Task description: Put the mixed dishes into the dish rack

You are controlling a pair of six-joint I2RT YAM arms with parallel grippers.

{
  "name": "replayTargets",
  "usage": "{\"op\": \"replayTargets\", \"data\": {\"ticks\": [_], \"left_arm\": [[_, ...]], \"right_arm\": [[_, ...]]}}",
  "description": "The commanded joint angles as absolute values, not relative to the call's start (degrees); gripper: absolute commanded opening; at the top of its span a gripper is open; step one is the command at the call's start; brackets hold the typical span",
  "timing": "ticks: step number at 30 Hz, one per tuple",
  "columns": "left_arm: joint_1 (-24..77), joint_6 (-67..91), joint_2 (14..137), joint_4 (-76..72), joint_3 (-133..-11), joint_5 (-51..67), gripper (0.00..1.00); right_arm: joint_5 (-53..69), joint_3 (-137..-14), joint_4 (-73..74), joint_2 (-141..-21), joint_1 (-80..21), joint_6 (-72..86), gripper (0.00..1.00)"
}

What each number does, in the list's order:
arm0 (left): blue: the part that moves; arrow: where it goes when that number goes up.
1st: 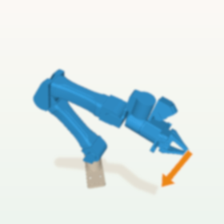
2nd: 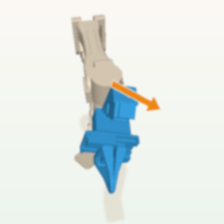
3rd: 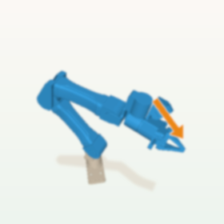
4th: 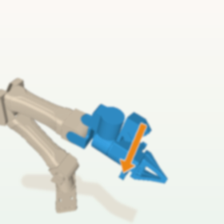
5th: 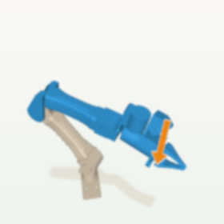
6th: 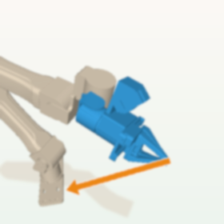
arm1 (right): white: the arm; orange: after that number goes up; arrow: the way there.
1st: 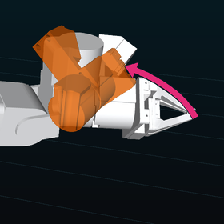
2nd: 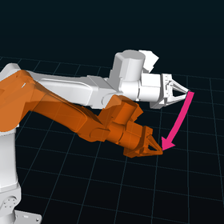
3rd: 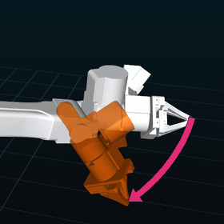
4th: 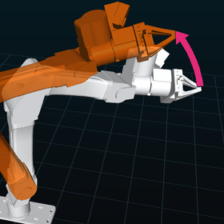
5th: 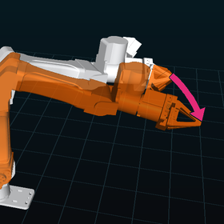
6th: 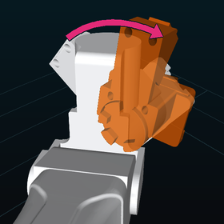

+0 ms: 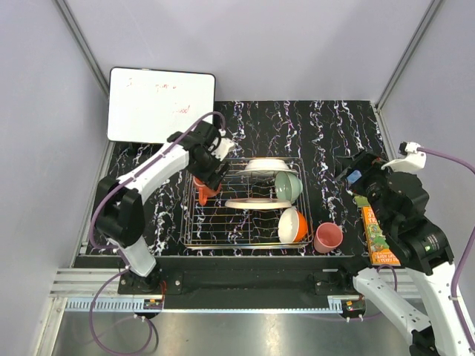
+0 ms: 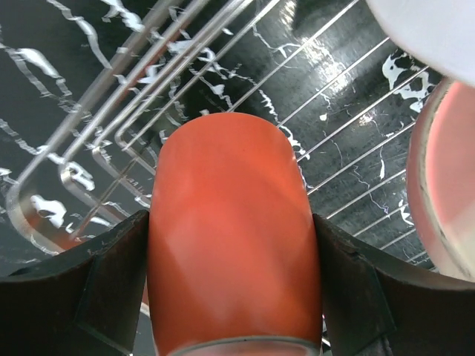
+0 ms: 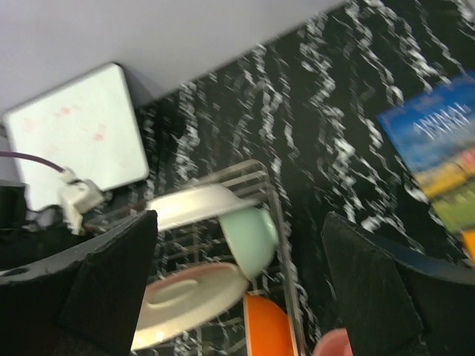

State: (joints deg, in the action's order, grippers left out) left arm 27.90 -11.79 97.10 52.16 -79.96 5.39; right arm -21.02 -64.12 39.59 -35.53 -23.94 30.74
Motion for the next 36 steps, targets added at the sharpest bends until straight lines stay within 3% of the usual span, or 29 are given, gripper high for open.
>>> {"op": "replayTargets", "data": {"ticks": [1, 5, 8, 13, 19, 30, 32, 33, 34, 35, 36], "left_arm": [[29.3, -11.7, 97.6, 47.8, -80.1, 3.1, 0.0], [29.4, -11.6, 98.7, 47.0, -79.4, 3.1, 0.0], [29.4, -11.9, 99.0, 46.4, -78.7, 3.1, 0.0], [29.4, -12.4, 99.2, 46.0, -77.7, 3.0, 0.0], [29.4, -12.7, 99.8, 45.7, -77.1, 3.4, 0.0], [29.4, -13.6, 101.6, 45.7, -75.5, 3.3, 0.0], [29.4, -14.1, 102.4, 45.8, -75.7, 2.5, 0.14], [29.4, -14.1, 102.5, 45.9, -75.8, 2.5, 0.26], [29.4, -14.2, 102.4, 45.9, -76.0, 2.3, 0.43], [29.4, -14.2, 102.2, 45.7, -76.1, 2.3, 0.69], [29.4, -14.2, 102.0, 45.7, -76.2, 2.3, 0.74]], "right_arm": [[-30.9, -65.6, 56.9, -37.2, -24.0, 33.1, 1.0], [-27.8, -62.1, 63.9, -38.5, -24.0, 40.4, 1.0], [-20.0, -56.4, 63.3, -37.8, -24.0, 49.3, 1.0], [-7.0, -47.9, 60.6, -37.8, -24.0, 50.4, 0.98], [-7.0, -45.3, 59.9, -37.3, -24.1, 57.8, 0.85], [-8.2, -44.0, 63.9, -39.2, -24.1, 62.3, 0.86], [-8.6, -43.7, 63.4, -39.4, -24.0, 62.3, 0.85], [-9.1, -43.7, 63.1, -39.7, -24.0, 62.3, 0.85], [-9.4, -43.8, 62.9, -40.0, -24.0, 62.3, 0.85], [-9.5, -43.8, 62.6, -40.2, -24.1, 62.3, 0.85], [-9.9, -43.7, 62.4, -40.6, -24.0, 62.3, 0.85]]}}
